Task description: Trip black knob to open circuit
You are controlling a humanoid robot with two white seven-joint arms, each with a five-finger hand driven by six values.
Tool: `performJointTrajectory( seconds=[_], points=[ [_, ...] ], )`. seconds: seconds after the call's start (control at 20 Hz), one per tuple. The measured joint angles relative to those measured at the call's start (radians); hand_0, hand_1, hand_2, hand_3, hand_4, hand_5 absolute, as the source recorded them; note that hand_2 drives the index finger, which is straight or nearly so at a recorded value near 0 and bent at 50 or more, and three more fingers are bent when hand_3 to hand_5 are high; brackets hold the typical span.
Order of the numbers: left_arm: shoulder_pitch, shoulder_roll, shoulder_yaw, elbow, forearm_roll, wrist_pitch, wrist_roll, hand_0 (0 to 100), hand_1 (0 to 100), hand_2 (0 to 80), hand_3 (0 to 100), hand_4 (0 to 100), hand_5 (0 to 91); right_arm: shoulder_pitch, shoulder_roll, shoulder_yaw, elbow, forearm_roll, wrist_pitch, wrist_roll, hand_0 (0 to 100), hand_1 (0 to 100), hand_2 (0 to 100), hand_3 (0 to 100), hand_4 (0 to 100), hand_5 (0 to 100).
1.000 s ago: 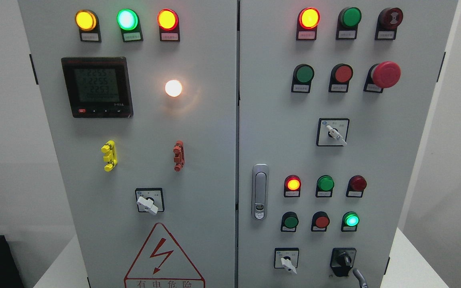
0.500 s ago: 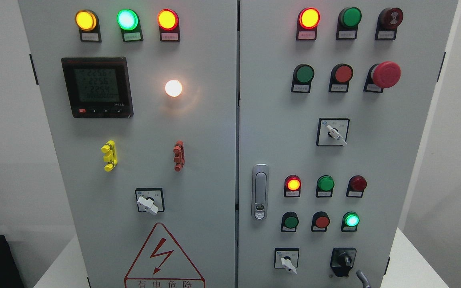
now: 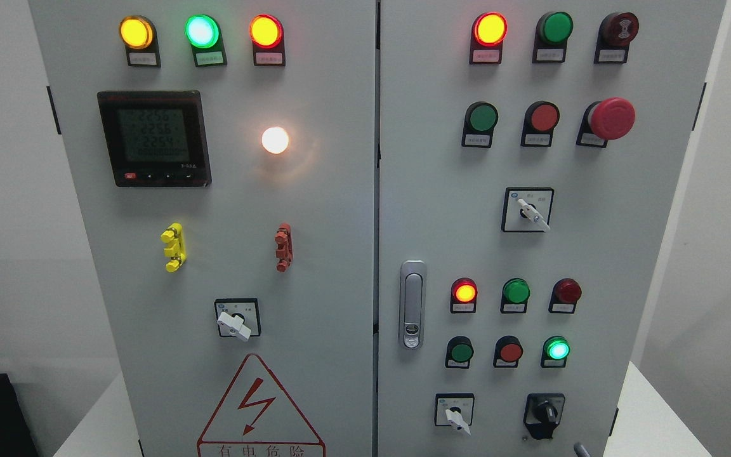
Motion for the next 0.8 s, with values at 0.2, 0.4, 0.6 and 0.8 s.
performJointTrajectory(
  seconds=[0.2,0.4,0.6,0.8],
  points=[
    [0.0,0.0,0.0,0.0,0.0,0.0,0.0,12,39,0.0,0,0,0.0,0.035,0.014,0.0,-0.025,0.0,0.0,0.0,0,6,3,54,42,46],
    [0.0,0.0,0.0,0.0,0.0,0.0,0.0,12,39,0.0,0,0,0.0,0.051,0.027,0.001,-0.034,-0.001,-0.004,0.0,0,6,0,25,14,18],
    [0.0,0.0,0.0,0.0,0.0,0.0,0.0,12,39,0.0,0,0,0.0,0.073,0.035,0.001,-0.048,-0.001,-0.005,-0.003,0,6,0,10,3,3],
    [0.0,0.0,0.0,0.0,0.0,0.0,0.0,12,39,0.0,0,0,0.0,0.102,0.037,0.003,-0.053,-0.001,-0.008,0.001,0,6,0,9,2,0]
  ],
)
